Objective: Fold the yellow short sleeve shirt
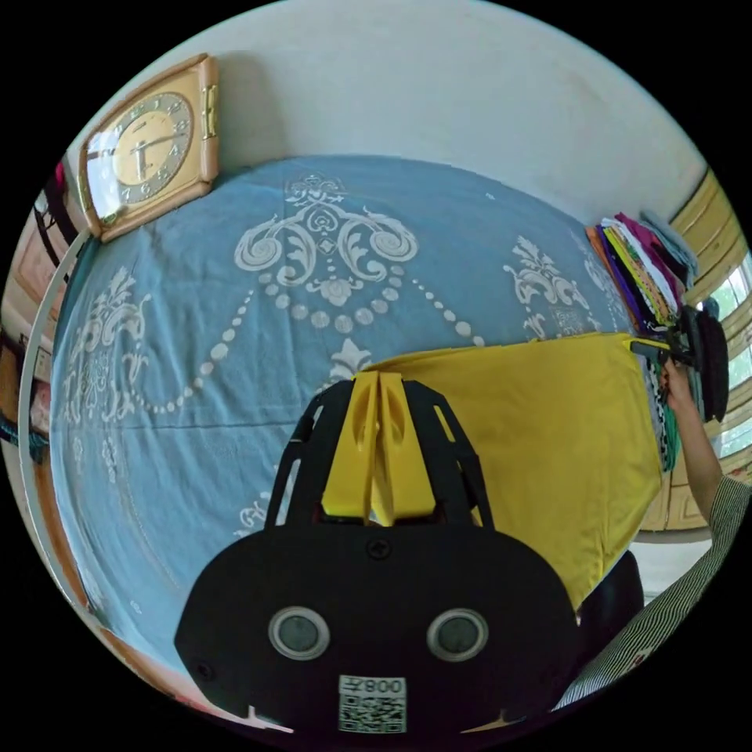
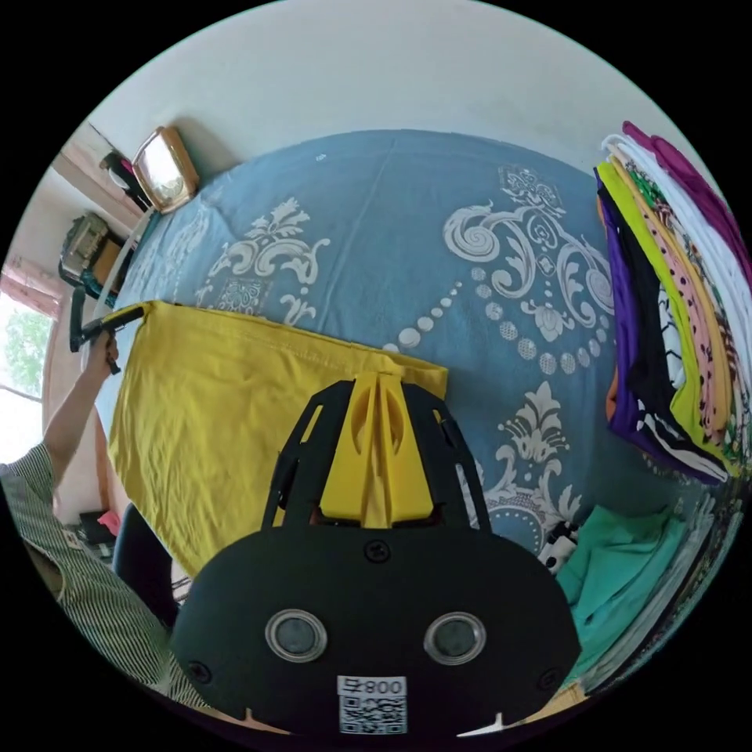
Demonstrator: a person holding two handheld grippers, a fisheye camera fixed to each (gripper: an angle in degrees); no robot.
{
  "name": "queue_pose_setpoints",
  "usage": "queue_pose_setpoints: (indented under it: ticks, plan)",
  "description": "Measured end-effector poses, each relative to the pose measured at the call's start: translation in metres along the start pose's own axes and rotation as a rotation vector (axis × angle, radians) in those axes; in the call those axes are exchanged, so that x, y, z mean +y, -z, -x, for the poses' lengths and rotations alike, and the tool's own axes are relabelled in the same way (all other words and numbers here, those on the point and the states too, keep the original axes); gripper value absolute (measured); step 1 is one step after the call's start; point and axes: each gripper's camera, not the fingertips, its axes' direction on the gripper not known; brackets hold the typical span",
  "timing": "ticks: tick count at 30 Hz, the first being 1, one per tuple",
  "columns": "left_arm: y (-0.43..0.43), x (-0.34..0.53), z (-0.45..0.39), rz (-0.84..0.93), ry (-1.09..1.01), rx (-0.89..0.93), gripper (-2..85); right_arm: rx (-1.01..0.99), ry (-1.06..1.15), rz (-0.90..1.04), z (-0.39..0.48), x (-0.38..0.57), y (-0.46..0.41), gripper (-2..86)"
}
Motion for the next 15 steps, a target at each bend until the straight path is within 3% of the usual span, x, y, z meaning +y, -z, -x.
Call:
queue_pose_setpoints:
  ticks: [6,11,15]
  plan:
    - [0.077,0.031,0.050,-0.093,0.122,0.097,0.7,-0.169,-0.121,-0.111,-0.052,0.044,0.031,0.4]
    - [0.143,0.132,0.082,-0.112,0.231,0.412,2.5,-0.255,-0.121,-0.108,-0.062,0.156,0.064,2.1]
    - [0.176,0.214,0.096,-0.063,0.320,0.517,5.3,-0.295,-0.161,-0.066,-0.059,0.262,0.084,4.9]
